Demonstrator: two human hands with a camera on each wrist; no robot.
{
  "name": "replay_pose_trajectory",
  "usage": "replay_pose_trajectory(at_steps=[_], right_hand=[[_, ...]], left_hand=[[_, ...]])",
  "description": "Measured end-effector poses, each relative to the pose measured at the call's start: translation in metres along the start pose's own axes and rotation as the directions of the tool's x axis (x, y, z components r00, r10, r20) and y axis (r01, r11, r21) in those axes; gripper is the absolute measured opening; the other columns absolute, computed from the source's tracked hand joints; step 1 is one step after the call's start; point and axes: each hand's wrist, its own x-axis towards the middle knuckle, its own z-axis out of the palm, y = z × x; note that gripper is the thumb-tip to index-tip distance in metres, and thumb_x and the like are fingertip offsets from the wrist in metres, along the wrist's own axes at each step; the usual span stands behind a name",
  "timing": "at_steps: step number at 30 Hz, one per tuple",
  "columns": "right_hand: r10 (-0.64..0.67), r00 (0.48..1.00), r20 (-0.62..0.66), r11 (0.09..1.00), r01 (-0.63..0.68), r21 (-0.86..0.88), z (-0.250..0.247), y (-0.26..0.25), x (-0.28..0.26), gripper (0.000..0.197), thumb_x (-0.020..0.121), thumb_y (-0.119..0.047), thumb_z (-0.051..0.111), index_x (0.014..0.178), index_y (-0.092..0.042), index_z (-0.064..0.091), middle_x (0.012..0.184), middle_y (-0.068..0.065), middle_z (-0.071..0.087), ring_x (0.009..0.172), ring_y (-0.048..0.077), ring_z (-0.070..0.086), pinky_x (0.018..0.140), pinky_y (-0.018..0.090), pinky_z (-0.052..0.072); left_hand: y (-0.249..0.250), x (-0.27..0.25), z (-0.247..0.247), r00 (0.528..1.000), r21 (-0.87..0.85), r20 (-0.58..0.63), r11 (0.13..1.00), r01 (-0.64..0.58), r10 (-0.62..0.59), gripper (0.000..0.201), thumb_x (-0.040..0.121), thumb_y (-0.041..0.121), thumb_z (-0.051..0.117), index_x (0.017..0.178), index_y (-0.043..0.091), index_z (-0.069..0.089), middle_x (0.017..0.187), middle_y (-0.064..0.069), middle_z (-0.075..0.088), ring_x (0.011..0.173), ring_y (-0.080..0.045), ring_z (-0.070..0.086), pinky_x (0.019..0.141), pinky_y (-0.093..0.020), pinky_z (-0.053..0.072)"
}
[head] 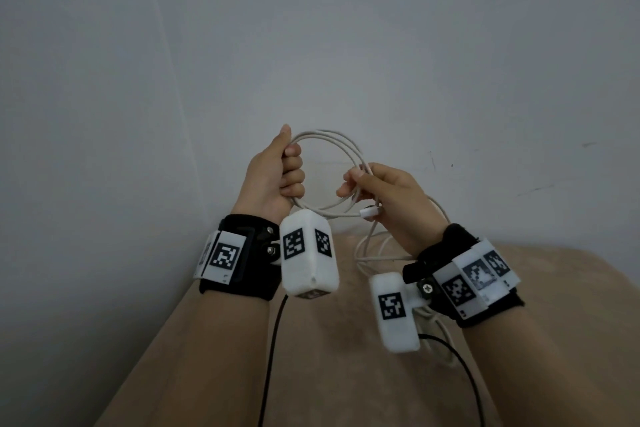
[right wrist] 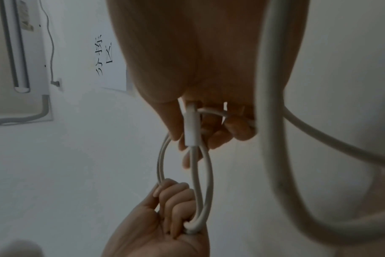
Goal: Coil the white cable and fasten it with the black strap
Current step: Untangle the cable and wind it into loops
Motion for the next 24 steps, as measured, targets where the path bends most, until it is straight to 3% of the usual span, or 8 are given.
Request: replay_pose_trajectory(at_steps=[4,8,12,19,24], right_hand=[[-0.046,0.997,-0.054,0.998,0.048,0.035,0.001,-0.001,0.0,0.027,0.099,-0.024,0.046,0.077,-0.016,0.058,0.066,-0.004,0.059,0.06,0.006,0.048,0.05,0.019,0.032],[-0.063,0.989,-0.13,0.997,0.067,0.028,0.001,-0.002,-0.001,0.03,0.1,-0.025,0.043,0.073,-0.016,0.054,0.06,-0.004,0.054,0.059,0.008,0.048,0.044,0.017,0.029],[-0.029,0.992,-0.121,0.997,0.038,0.071,-0.004,-0.002,0.0,0.031,0.101,-0.023,0.042,0.073,-0.015,0.052,0.054,-0.005,0.052,0.062,0.011,0.059,0.04,0.016,0.029],[0.035,0.995,-0.092,0.997,-0.029,0.067,-0.01,0.001,0.005,0.031,0.101,-0.024,0.04,0.072,-0.015,0.048,0.049,-0.007,0.045,0.055,0.012,0.058,0.043,0.02,0.03],[0.054,0.995,-0.078,0.995,-0.047,0.09,-0.013,0.001,0.005,0.032,0.102,-0.022,0.039,0.071,-0.014,0.048,0.049,-0.005,0.044,0.051,0.013,0.056,0.044,0.023,0.029]], left_hand=[[-0.006,0.002,0.004,1.0,-0.073,0.007,0.997,0.03,-0.03,0.046,0.096,0.046,0.047,0.06,0.02,0.036,0.04,0.01,0.023,0.029,-0.004,0.017,0.029,-0.015,0.014],[-0.01,0.002,0.008,0.998,-0.086,0.012,0.994,0.065,-0.064,0.048,0.096,0.046,0.046,0.058,0.02,0.035,0.04,0.009,0.023,0.03,-0.004,0.018,0.031,-0.015,0.016],[-0.013,0.002,0.006,0.996,-0.016,0.024,0.996,0.089,-0.088,0.048,0.097,0.045,0.045,0.058,0.019,0.035,0.04,0.009,0.024,0.031,-0.004,0.021,0.033,-0.015,0.022],[-0.017,0.003,0.005,0.996,0.055,0.035,0.996,0.075,-0.077,0.045,0.099,0.04,0.044,0.061,0.016,0.039,0.042,0.008,0.027,0.033,-0.006,0.025,0.037,-0.016,0.03],[-0.02,0.004,0.006,0.994,0.052,0.065,0.995,0.081,-0.084,0.045,0.101,0.038,0.041,0.062,0.015,0.038,0.041,0.009,0.026,0.031,-0.004,0.021,0.034,-0.015,0.025]])
